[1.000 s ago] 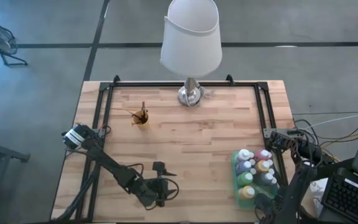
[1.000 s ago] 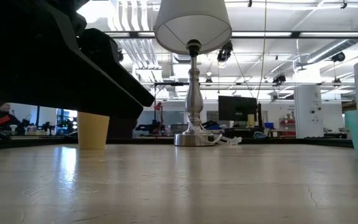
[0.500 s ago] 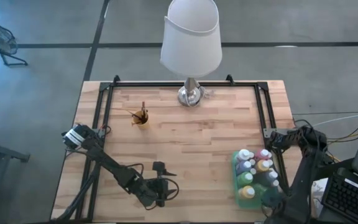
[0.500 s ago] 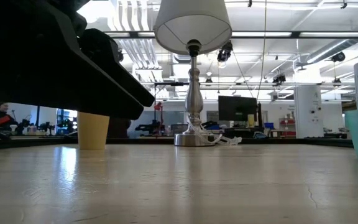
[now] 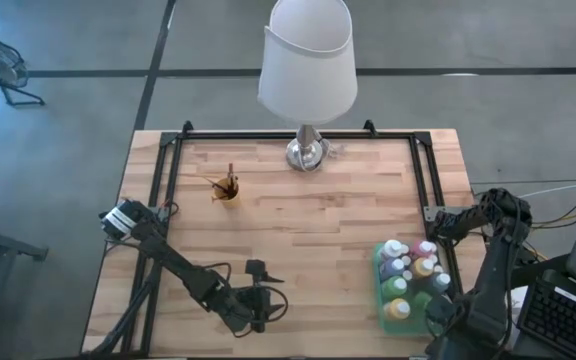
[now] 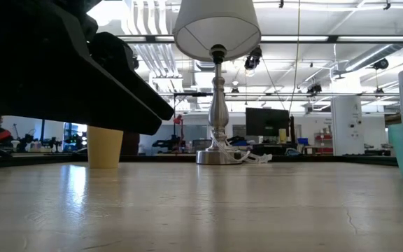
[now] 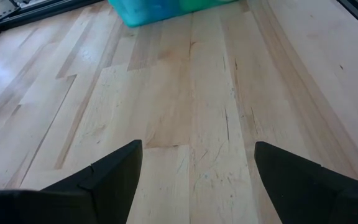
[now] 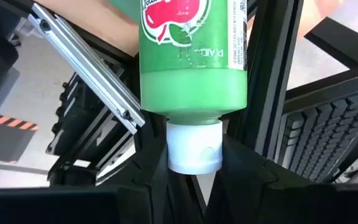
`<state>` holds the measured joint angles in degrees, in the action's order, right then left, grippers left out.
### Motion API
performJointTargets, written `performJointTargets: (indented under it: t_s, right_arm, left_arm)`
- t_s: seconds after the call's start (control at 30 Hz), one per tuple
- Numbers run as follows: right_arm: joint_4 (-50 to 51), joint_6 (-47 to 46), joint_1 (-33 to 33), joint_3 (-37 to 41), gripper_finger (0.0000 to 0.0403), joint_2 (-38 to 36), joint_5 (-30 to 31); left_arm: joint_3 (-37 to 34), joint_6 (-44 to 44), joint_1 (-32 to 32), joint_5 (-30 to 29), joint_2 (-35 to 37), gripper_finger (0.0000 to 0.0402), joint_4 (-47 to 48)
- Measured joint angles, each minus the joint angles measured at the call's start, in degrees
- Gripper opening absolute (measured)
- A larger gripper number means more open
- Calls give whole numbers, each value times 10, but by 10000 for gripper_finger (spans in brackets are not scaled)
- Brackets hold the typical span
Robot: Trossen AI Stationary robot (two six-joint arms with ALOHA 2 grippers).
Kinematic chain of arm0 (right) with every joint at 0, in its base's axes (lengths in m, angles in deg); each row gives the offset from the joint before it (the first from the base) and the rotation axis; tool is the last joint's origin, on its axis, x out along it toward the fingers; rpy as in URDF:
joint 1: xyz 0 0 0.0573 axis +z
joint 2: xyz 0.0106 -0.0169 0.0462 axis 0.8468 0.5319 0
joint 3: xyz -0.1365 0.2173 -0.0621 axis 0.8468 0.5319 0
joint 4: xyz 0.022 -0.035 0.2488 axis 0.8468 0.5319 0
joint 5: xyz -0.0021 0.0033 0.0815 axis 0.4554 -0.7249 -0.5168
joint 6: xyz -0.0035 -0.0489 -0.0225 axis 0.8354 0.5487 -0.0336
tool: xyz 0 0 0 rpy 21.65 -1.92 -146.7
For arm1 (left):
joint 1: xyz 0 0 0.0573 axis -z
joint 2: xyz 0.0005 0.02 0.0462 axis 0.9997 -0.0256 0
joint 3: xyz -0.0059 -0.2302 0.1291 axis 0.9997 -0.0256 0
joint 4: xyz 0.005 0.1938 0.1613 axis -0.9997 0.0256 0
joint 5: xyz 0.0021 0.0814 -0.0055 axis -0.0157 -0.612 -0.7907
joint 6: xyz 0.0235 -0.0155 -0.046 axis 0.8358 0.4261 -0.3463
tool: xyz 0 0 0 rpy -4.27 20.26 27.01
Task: Pick & Place Paint Supplies
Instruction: Adjust the green paint bottle
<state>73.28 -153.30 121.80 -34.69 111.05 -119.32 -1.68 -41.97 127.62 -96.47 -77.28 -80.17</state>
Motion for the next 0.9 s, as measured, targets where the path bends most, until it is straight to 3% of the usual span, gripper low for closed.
performJointTargets:
  t_s: [0.4, 0.9]
  right_arm:
    - [-42, 14, -47, 0, 113, -21, -7]
    - [-34, 91, -122, 4, 113, -21, -82]
  left_arm:
    - [0, 0, 0, 0, 0, 314, 0]
    - [0, -5, 0, 23, 0, 314, 0]
